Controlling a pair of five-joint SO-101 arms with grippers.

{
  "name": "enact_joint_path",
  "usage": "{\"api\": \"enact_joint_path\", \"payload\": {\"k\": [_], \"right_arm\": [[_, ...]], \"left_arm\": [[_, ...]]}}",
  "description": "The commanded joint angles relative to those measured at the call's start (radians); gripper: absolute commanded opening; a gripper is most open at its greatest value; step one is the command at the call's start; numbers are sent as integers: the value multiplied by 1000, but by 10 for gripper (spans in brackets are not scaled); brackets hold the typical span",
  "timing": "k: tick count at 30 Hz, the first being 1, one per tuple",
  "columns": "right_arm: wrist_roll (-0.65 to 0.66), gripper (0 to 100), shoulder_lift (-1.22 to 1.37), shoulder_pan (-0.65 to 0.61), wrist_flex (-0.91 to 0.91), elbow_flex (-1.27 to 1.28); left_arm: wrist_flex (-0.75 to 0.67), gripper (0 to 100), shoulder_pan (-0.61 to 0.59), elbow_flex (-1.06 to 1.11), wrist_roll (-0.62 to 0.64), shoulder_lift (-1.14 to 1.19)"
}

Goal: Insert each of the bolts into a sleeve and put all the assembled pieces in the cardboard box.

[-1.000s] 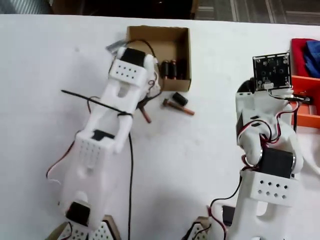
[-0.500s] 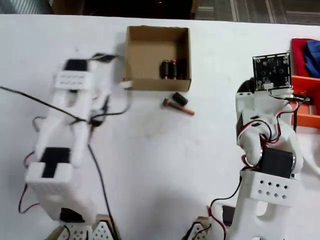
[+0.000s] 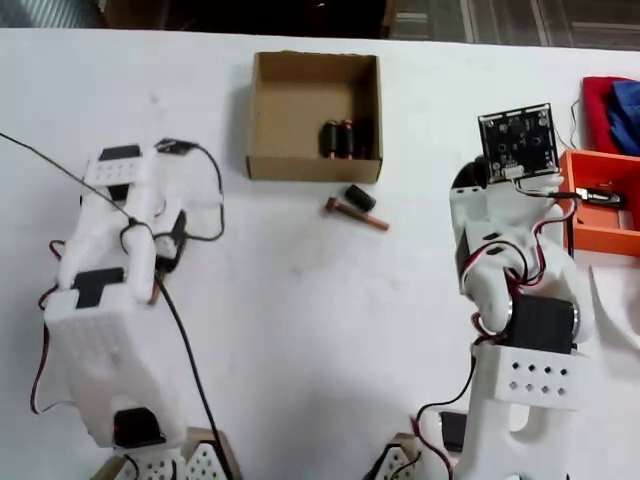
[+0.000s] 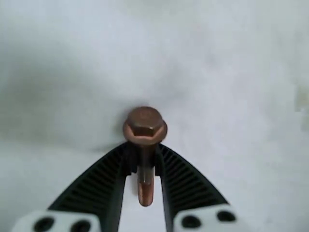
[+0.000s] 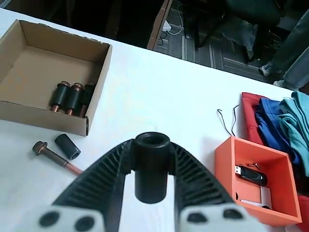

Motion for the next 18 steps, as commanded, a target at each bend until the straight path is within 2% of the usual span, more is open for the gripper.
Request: {"api": "enact_joint_path", "payload": {"k": [1,5,18], "right_arm": [[-6,21,-35,-5,10,-8],[-6,21,-35,-5,18,-8],[-6,21,-36,-4,18,-9]], "left_arm": [[49,63,-2,-133,-9,23],[126,155,-8,-223,-18,54],[137,150,-8,-226,-20,97]]}}
